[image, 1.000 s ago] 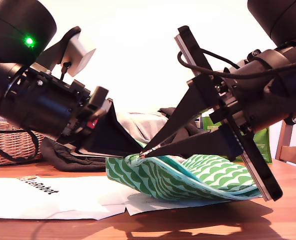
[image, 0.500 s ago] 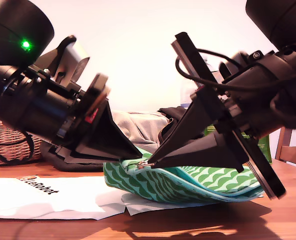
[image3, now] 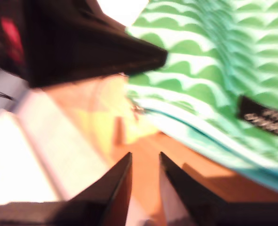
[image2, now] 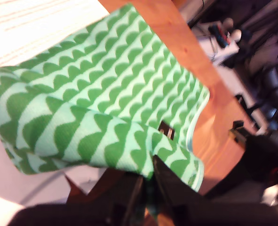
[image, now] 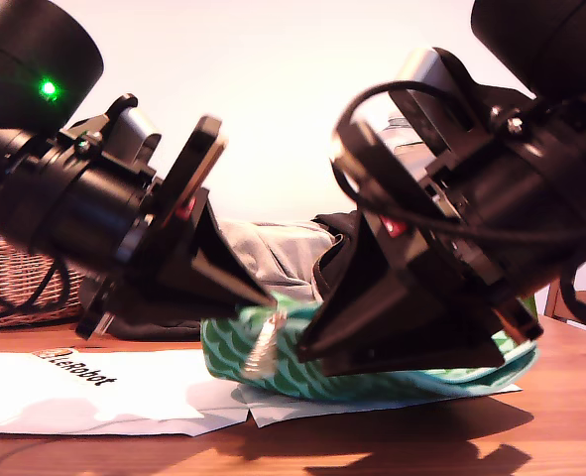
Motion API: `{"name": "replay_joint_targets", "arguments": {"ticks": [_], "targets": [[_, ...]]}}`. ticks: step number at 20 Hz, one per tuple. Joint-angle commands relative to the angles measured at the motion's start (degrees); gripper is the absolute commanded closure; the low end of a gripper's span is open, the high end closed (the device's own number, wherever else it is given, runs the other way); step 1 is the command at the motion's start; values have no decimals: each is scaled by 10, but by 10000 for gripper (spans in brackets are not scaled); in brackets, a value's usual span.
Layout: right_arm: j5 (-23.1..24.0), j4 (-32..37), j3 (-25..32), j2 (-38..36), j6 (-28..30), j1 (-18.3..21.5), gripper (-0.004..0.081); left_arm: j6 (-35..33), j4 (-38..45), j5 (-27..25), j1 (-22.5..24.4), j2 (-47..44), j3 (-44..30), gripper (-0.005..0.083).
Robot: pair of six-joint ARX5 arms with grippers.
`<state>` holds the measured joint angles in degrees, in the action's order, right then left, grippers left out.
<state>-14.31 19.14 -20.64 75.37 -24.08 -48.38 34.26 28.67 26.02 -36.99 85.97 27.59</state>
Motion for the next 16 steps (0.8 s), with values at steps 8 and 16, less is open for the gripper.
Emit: {"name": "replay_joint_targets", "arguments": {"ticks": [8, 16], "targets": [[344, -43, -74, -8, 132, -156, 613, 197, 4, 5, 24, 3, 15, 793], [489, -49, -75, 1, 86, -217, 609, 290, 5, 29, 24, 3, 16, 793]]}}
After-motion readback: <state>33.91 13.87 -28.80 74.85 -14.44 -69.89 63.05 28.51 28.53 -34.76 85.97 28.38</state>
